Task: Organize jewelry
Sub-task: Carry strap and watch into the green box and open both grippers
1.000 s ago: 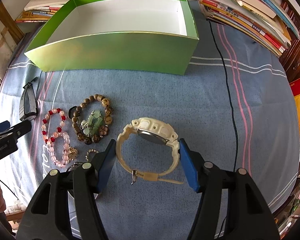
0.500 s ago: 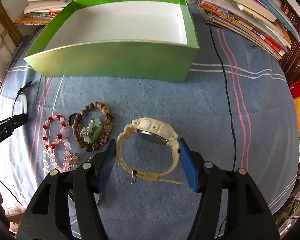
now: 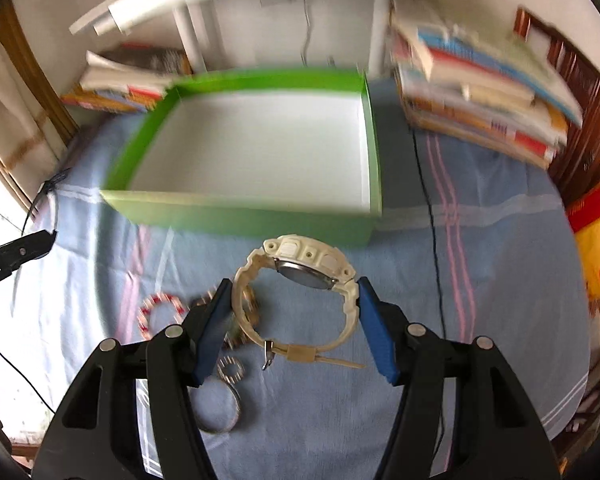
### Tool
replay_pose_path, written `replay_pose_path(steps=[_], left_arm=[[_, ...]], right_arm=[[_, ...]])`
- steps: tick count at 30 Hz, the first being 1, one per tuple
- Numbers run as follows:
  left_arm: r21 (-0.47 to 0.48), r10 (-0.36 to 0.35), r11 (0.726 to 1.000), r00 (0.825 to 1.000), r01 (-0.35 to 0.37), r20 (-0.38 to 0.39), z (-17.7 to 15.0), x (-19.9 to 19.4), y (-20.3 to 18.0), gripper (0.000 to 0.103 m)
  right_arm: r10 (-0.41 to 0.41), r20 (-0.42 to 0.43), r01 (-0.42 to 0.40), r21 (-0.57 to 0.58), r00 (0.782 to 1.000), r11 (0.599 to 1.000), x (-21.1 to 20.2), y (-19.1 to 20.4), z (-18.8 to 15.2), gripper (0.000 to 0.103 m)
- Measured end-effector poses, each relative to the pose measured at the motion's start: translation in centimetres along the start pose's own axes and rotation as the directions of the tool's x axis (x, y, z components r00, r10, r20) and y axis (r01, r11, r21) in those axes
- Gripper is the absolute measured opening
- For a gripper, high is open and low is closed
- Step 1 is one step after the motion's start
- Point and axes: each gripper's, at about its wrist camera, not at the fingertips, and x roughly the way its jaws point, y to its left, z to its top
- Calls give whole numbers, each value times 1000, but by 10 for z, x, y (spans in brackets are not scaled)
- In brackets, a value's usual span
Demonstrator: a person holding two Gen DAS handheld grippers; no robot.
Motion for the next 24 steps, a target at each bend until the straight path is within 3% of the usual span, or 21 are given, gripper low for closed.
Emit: replay_pose_path(steps=[4,9,12,18,19,20,22,24], left_arm=[[52,-32,998,998,29,56,29,-16,-24,31],[116,-69,992,994,60,81,63,1,-56,26],[127,-70,990,997,65,40,71,25,-68,19],[133,-68,988,996,75,-59,82,79,-74,19],[126,-69,989,996,76,-63,82,80,-71,27],[121,-68,990,996,75,-62,82,80,-68,41],[102,-60,993,997,64,-47,84,75,-59,52],[81,-65,994,997,67,-35,83,67,-47,54]], right_arm=[[15,81,-15,-8,997,1000,-12,3,30,61],[9,115,-7,-17,993,1000,6,0,60,61],[19,66,-19,9,998,1000,34,-4,68,61],[-32,-7,31,-52,999,998,72,5,70,62],[-48,-10,48,-64,999,997,72,6,69,66],[-51,-1,50,-70,999,996,70,7,69,74],[-30,13,31,-52,999,998,62,3,68,82],[-22,19,23,-24,1000,999,52,-4,66,82]])
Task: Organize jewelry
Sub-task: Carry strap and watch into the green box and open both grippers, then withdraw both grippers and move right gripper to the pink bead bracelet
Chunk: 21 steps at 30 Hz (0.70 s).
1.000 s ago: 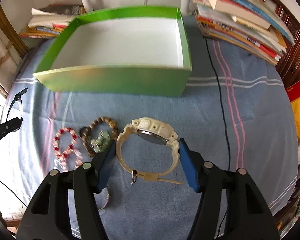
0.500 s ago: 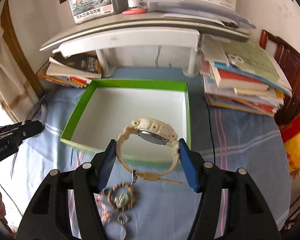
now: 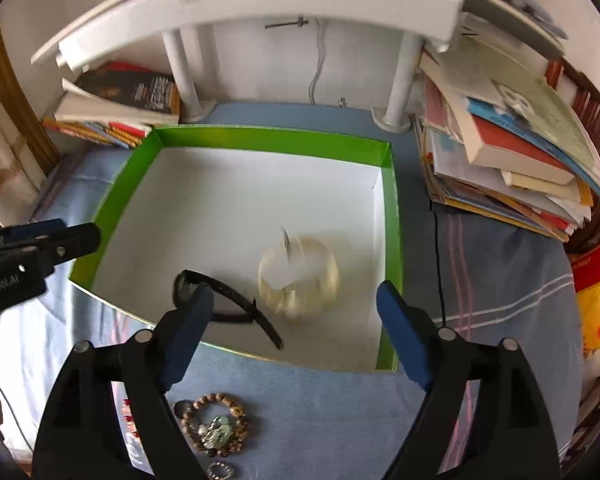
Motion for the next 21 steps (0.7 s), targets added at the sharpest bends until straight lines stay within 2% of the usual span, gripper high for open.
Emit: replay_pose_path(steps=[4,8,10,14,21], left_arm=[[-38,55,998,998,-54,25,-17,-22,23,64],[-16,101,995,995,-101,5,-50,-29,32,71],[11,100,995,994,-100,-34,-71,-22,29,71],[44,86,996,988,-81,-126,-110,-4,24,71],[99,108,991,977,-91,-183,-146,11,13,71]], right_arm=[[7,16,-8,50,1000,999,-21,-12,-12,82],[5,12,-6,41,1000,999,-37,-17,-38,82],[20,-28,-19,24,999,1000,-34,-15,-57,81],[8,-130,-9,-6,992,1000,-20,-7,-90,61],[56,-237,-65,-28,970,997,-12,14,-136,60]])
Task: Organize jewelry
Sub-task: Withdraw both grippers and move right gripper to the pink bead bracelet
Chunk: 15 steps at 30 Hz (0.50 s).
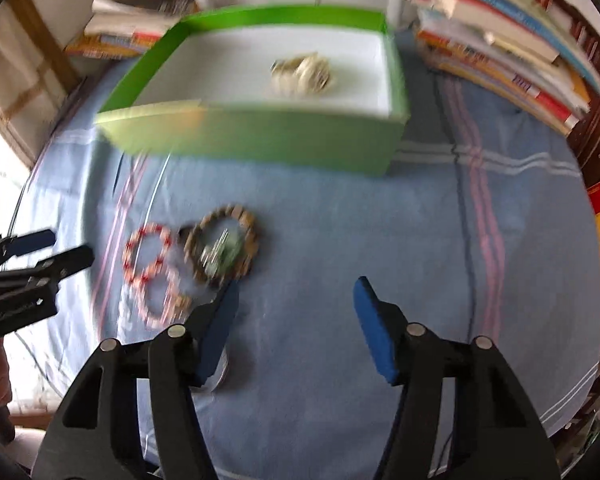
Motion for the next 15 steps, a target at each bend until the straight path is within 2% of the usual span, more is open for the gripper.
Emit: replay_pose_path(steps=[7,13,15], left_arm=[[70,56,996,998,-56,-3,-10,15,-16,71],[46,90,995,996,-89,-12,-9,16,-8,73],[31,98,995,995,-98,-5,-7,13,-2,75]], right_arm=[[44,-26,-45,-36,999,998,8,20,-14,60],[121,-2,-121,-82,993,989,9,38,2,60],[154,-6,-154,-106,988,982,12,47,7,53]])
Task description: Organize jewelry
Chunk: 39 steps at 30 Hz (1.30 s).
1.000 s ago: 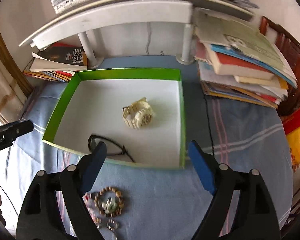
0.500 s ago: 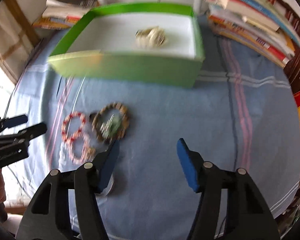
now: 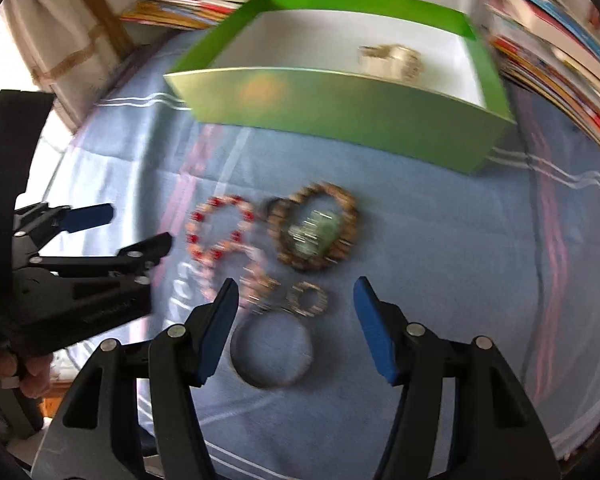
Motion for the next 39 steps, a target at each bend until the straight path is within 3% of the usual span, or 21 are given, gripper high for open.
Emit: replay_pose_path(steps=[6,10,19,25,28,30,32,39], left_arm=[[-25,24,999,1000,-24,12,4,-5,11,76],[-28,22,999,1000,-22,9,6,-4,12,77],[3,-6,1000,1000,6,2,9,0,-5,78],[28,-15,999,1000,15,-4,12,4,-18,78],[45,-12,999,1000,12,-8,12,7,-23,78],[52,-7,999,1000,8,-11,11,8,-25,78],[55,-5,998,1000,6,-14,11,10,-27,78],[43,-11,999,1000,12,-23,12,20,-27,77]], right_arm=[[5,-60,-9,-65,998,998,24,22,6,27],[7,-56,-12,-83,998,997,25,24,6,8],[8,50,-9,22,999,1000,-28,-11,4,8],[-113,1,112,163,994,980,-24,-63,-10,8],[-208,-51,214,210,977,954,-13,-82,-18,8],[-227,-79,239,234,971,942,-9,-93,-24,14],[-228,-81,242,254,970,936,-7,-97,-28,37],[-249,-104,267,239,963,934,4,-98,-34,39]])
